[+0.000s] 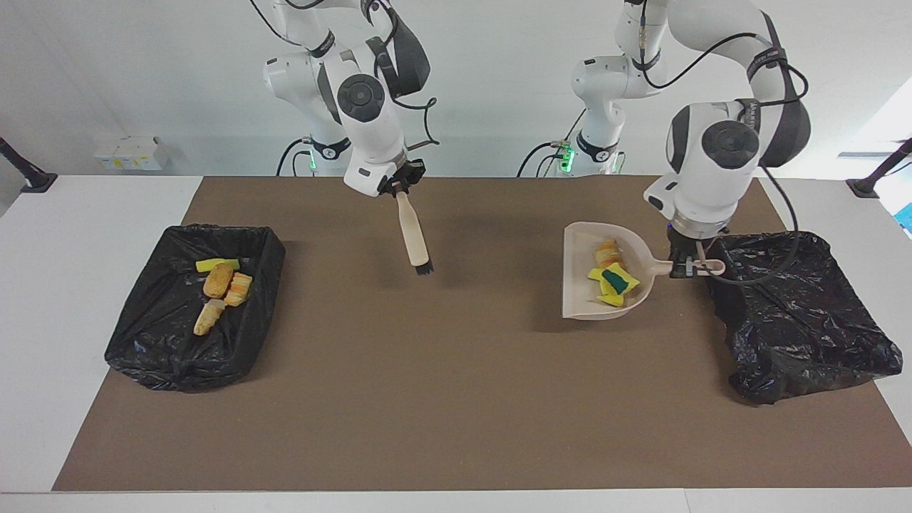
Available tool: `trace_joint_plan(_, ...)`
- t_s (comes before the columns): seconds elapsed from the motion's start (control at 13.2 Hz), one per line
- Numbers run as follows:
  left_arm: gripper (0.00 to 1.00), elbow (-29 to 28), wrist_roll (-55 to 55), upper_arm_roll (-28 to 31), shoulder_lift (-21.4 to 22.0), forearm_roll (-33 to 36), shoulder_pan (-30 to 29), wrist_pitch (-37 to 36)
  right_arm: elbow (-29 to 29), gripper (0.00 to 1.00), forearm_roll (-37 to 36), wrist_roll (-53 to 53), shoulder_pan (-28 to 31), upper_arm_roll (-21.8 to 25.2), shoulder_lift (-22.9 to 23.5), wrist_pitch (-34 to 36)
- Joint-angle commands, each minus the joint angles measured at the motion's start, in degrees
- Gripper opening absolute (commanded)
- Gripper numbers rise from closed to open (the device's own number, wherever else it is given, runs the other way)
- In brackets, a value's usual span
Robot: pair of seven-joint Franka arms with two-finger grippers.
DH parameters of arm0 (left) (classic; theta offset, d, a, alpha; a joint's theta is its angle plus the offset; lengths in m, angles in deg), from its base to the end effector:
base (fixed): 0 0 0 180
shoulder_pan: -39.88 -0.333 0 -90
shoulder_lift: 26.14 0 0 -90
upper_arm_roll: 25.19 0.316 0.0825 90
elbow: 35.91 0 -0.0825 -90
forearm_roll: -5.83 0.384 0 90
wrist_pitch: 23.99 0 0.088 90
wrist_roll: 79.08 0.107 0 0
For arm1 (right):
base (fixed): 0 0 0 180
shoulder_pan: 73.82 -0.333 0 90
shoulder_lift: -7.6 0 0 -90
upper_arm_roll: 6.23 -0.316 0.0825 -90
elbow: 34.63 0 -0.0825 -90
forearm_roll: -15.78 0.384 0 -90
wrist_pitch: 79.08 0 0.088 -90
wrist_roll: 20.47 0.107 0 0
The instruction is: Sweep and dump trash in bin
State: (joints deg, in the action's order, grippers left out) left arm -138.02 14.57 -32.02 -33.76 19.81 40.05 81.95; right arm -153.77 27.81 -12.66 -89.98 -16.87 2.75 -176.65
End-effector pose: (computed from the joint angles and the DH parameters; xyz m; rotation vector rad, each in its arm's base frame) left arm 0.5926 -0.0507 0.4731 -1.8366 2.3897 0.2957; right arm 0.4314 0.2416 0.4451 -2.9802 -0.4047 0.5074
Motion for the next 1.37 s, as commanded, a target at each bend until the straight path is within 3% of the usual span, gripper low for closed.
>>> trace_joint_plan(0.0, 0.0, 4.18, 8.19, 6.1, 0.06, 0.7, 0.27, -0.47, -4.17, 0.0, -0.69, 8.68, -4.99, -0.26, -2.53, -4.36)
trace_joint_plan(0.3, 0.0, 6.92, 13.47, 13.31, -0.2, 0.87, -0.78, 2.51, -8.38, 0.0, -0.78, 20.39, -14.23, -0.26, -0.96, -14.28)
trace_joint_plan(0.68, 0.0, 10.96, 15.16, 22.01, -2.75, 0.78, -1.93, 8.83, -5.68, 0.0, -6.57, 35.93, -24.16, -0.26, 8.61, -21.24)
trace_joint_plan(0.91, 0.0, 11.67, 14.63, 25.62, -3.89, 1.74, -2.37, 15.43, -4.17, 0.0, -7.55, 38.87, -25.76, -0.26, 11.53, -22.04)
trace_joint_plan(1.21, 0.0, 11.93, 11.04, 27.38, -3.99, 11.56, -2.63, 18.15, -4.26, 0.0, -7.37, 38.78, -26.2, -0.35, 11.53, -22.04)
trace_joint_plan(1.29, 0.0, 11.85, 10.59, 27.56, -3.9, 14.99, -2.63, 21.21, -4.17, 0.79, -7.63, 37.99, -25.94, -0.26, 11.62, -21.52)
